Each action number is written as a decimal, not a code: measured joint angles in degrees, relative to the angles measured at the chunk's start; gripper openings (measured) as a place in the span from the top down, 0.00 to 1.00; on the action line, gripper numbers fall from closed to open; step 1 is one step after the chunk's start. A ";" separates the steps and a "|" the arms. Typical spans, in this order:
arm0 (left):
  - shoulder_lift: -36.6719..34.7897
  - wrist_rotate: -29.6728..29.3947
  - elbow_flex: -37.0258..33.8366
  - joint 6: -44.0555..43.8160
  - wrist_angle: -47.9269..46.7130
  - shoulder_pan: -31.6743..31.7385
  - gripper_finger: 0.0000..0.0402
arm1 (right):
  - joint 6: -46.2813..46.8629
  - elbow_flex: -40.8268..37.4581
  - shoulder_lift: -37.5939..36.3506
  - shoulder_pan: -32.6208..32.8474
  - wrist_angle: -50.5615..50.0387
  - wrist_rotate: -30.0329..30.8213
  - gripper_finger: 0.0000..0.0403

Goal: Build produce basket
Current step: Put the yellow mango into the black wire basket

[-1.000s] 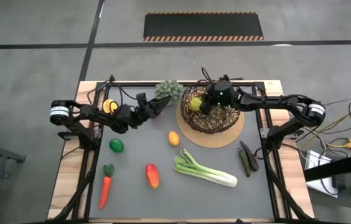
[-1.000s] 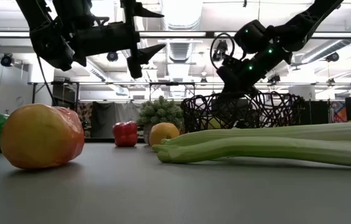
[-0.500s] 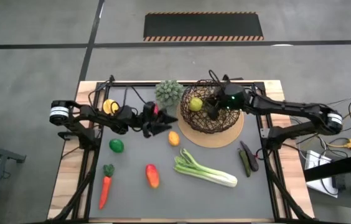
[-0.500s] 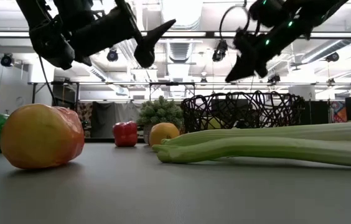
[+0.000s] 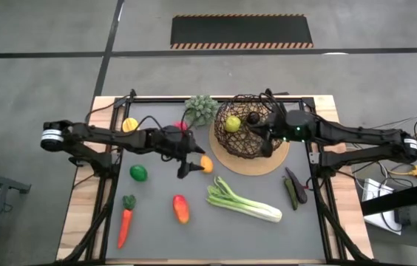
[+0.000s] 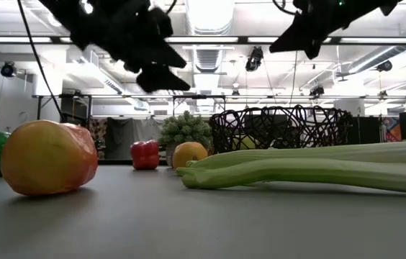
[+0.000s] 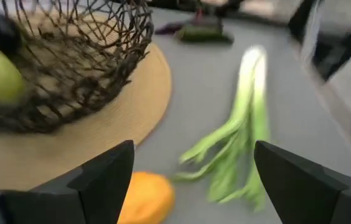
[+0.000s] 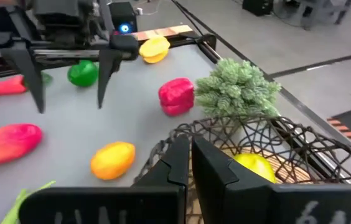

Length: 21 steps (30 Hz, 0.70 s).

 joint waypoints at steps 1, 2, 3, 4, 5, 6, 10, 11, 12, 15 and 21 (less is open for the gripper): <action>-0.03 -1.37 1.25 4.13 -3.09 -0.38 0.22 | 0.03 0.00 -0.18 0.32 0.01 0.02 0.98; 0.00 -2.57 2.21 8.10 -5.34 -0.75 0.22 | 0.06 0.00 -0.39 0.55 -0.07 0.02 0.98; 0.34 -3.50 3.24 11.68 -6.73 -1.02 0.22 | 0.01 0.00 -0.44 0.67 -0.44 0.02 0.98; 0.75 -4.40 4.18 15.03 -7.53 -1.20 0.22 | -0.01 0.00 -0.45 0.75 -0.55 0.02 0.98; 1.20 -4.61 4.85 18.41 -8.34 -1.42 0.22 | -0.01 0.00 -0.36 0.78 -0.57 0.02 0.98; 1.73 -4.93 5.30 21.33 -8.93 -1.57 0.22 | 0.03 0.00 -0.30 0.75 -0.92 0.02 0.98; 4.10 -6.50 5.89 30.68 -9.02 -2.31 0.22 | 0.06 0.00 0.21 0.75 -2.53 0.04 0.98; 4.82 -7.71 6.06 32.54 -8.94 -2.52 0.22 | 0.06 0.00 0.21 0.75 -3.19 0.04 0.98; 5.58 -8.73 6.16 34.35 -9.06 -2.75 0.22 | 0.06 0.00 0.22 0.75 -3.64 0.04 0.98; 8.06 -9.92 7.83 38.61 -11.56 -3.19 0.22 | 0.08 -0.02 0.15 0.75 -4.38 0.04 0.98; 14.50 -10.95 13.33 43.15 -18.85 -3.83 0.22 | 0.08 -0.07 0.13 0.73 -4.87 0.04 0.98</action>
